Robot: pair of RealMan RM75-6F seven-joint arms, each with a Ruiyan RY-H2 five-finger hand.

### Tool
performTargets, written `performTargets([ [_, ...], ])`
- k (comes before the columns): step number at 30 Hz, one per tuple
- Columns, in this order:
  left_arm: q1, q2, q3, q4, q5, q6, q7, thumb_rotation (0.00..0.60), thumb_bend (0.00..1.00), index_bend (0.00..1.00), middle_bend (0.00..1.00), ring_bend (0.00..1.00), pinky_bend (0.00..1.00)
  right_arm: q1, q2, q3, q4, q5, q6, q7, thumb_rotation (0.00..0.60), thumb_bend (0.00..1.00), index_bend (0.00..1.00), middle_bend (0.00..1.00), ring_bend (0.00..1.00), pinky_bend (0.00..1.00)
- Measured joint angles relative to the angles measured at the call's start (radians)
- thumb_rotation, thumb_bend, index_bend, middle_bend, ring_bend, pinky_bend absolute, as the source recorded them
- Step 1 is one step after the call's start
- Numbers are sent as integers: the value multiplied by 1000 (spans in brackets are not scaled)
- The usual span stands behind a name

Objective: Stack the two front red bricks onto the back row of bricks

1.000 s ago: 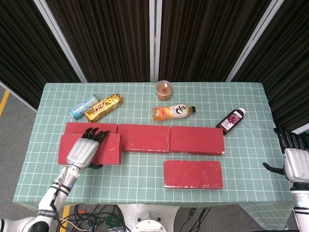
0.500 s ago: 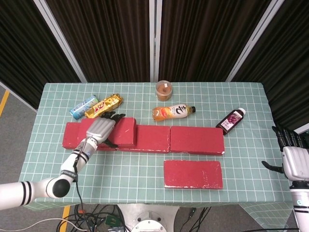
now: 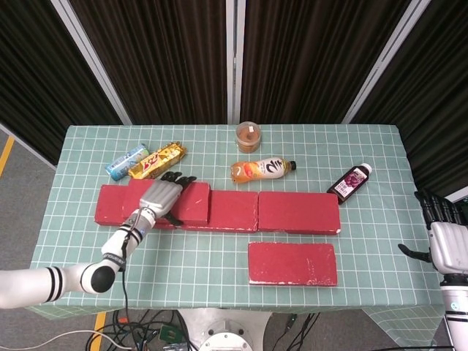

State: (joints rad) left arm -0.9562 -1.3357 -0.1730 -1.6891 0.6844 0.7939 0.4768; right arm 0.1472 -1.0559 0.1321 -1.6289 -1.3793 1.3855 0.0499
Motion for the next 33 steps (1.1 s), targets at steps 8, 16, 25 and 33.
performTargets([
  [8, -6, 22, 12, -41, 30, 21, -24, 600, 119, 64, 305, 0, 0, -1, 0, 0, -2, 2, 1, -3, 600, 0, 0, 0, 0, 0],
  [16, -23, 4, 33, -23, 19, 35, -17, 600, 119, 64, 305, 0, 0, -1, -2, 0, 2, 6, -1, -2, 600, 0, 0, 0, 0, 0],
  [25, -36, -11, 51, -13, 3, 45, -11, 600, 119, 64, 293, 0, 0, -1, -7, -2, 12, 8, -6, 6, 600, 0, 0, 0, 0, 0],
  [33, -46, -5, 50, -26, -14, 67, -5, 600, 119, 64, 292, 0, 0, -1, -7, 1, 12, 12, -5, 6, 600, 0, 0, 0, 0, 0],
])
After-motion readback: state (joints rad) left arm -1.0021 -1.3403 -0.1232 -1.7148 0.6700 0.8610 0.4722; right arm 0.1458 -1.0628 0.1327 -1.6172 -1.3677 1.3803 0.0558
